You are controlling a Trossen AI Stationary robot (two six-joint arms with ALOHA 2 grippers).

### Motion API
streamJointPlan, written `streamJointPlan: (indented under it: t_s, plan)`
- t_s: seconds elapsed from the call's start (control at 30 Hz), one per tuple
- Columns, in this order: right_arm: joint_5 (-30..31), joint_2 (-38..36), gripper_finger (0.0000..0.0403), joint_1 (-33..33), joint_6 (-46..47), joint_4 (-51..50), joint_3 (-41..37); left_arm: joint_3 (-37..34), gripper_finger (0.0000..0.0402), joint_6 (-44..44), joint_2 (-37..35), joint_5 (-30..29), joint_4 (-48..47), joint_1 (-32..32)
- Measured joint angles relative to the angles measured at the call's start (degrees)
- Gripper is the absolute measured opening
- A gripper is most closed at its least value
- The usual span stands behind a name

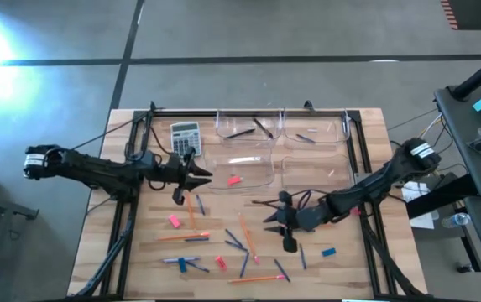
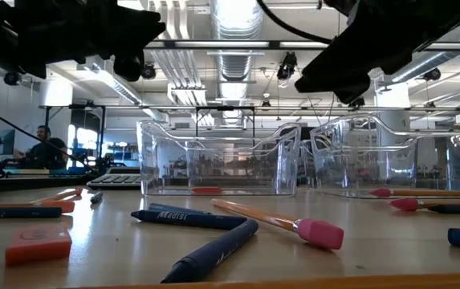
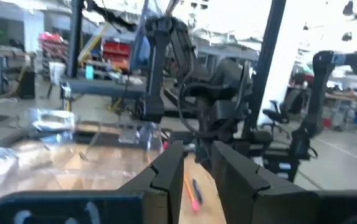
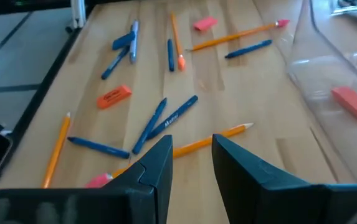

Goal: Sort crayons/erasers/pens/pencils in bins
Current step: Put the blue crayon into the top right transparent bin

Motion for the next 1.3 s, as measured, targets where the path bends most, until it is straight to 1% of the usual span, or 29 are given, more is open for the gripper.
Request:
streamJointPlan:
  t_s: [0.2, 0.27, 0.4, 0.47, 0.53, 0.6, 0.67, 0.77, 0.9, 1.03, 1.17, 1.3]
  plan:
    - [-0.02, 4.37, 0.0101, 1.93, -5.02, -1.63, 5.45, 0.68, 0.007, 0.01, 1.87, -0.05, 0.02, -0.56]
    - [-0.09, 4.54, 0.0098, 2.37, -6.41, -4.48, 7.81, 1.0, 0.007, 0.42, 2.35, -0.05, -0.06, -0.56]
    - [0.27, 4.27, 0.0093, 2.86, -8.01, -11.61, 12.12, 1.6, 0.007, 4.57, 3.23, -0.04, -0.07, -0.61]
    - [0.2, 4.14, 0.0093, 2.91, -9.12, -14.58, 13.59, 1.9, 0.007, 4.38, 3.64, 0.04, -0.11, -0.61]
    - [0.14, 4.08, 0.0095, 2.91, -10.32, -15.7, 14.86, 2.45, 0.007, 3.12, 4.18, 0.44, 2.41, -0.61]
    - [1.05, 3.98, 0.0095, 2.89, -12.68, -17.14, 15.84, 2.56, 0.007, 3.8, 4.45, 0.52, 6.44, -0.61]
    - [1.83, 3.98, 0.0094, 2.86, -15.3, -19.03, 17.21, 2.56, 0.007, 6.11, 4.57, 0.53, 9.16, -0.61]
    - [2.97, 3.56, 0.009, 2.62, -17.4, -24.31, 19.85, 2.56, 0.007, 10.75, 4.56, -0.4, 9.52, -0.61]
    - [3.82, 3.36, 0.0083, 2.02, -17.72, -29.77, 22.58, 2.66, 0.007, 12.15, 4.67, -3.61, 10.11, -0.54]
    - [3.79, 3.27, 0.0078, 2.02, -17.36, -35.7, 25.34, 3.44, 0.007, 12.01, 4.58, -4.03, 10.2, -0.54]
    - [3.76, 2.96, 0.0077, 2.19, -12.09, -46.73, 29.92, 3.48, 0.007, 9.64, 4.53, -3.94, 7.57, -0.54]
    - [3.22, 2.82, 0.0079, 2.41, -7.54, -54.61, 33.62, 4.12, 0.007, 8.29, 3.34, -3.96, 1.17, -0.54]
